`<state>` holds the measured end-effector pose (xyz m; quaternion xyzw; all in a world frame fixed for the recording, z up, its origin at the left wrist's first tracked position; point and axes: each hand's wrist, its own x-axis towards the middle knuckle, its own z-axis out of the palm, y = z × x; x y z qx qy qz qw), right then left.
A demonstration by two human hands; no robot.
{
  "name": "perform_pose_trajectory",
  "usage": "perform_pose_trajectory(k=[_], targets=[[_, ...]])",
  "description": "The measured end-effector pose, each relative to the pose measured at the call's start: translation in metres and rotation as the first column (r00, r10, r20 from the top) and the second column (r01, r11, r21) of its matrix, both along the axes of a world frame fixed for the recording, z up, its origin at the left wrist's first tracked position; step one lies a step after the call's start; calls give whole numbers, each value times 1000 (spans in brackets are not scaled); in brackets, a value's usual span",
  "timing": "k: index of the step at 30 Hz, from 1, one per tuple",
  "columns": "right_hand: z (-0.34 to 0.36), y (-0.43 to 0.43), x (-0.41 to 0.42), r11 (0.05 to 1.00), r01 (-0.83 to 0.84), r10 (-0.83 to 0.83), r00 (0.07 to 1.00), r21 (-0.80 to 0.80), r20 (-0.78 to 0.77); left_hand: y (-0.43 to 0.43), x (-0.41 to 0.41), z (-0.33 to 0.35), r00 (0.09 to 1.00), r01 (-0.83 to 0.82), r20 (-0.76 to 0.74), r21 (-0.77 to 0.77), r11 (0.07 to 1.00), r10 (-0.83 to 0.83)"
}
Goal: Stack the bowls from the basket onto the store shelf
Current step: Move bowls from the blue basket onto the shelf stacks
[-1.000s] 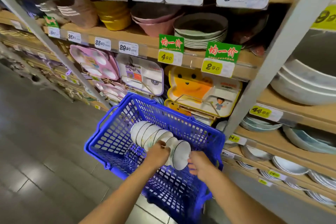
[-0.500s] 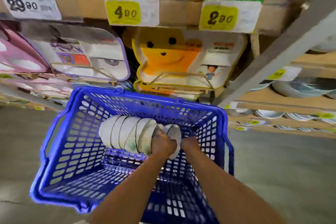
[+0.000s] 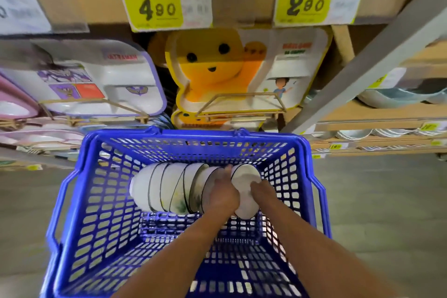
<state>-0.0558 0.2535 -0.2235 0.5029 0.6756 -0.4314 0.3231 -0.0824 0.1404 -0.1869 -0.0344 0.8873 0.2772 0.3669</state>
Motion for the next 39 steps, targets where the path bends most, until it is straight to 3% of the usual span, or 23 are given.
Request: perform_pose_trajectory(k=[2,6,9,14,20,23,29,35,39], targets=[[14,4,2,1000,-1,3,998,25,-69,-4,-2,16,999,36,-18,59,998,-35],[54,9,1,998,-61,66,981,33,-181,-15,-16,57,999,-51,-1,141,989,52],[90,9,1,997,-59,41,948,-47,-317,-31,-24,90,994,-112,36,183,977,107],[165,1,2,961,-15,-157,790,-275,-593,-53,-35,157,947,-319,163,416,851,275],[245,-12,-3,899,16,-369,565,-437,-738,-74,-37,230,926,-377,279,622,686,256],[284,-21,-5,855,59,-480,467,-515,-743,-76,-39,266,948,-319,208,655,685,243],[351,-34,7,808,122,-582,323,-576,-747,-79,-33,325,973,-91,-74,744,662,217],[406,-23,26,785,162,-620,245,-598,-746,-50,-3,382,907,-146,1,938,313,422],[432,2,48,802,142,-598,185,-581,-780,-22,15,401,888,-206,82,950,233,453]])
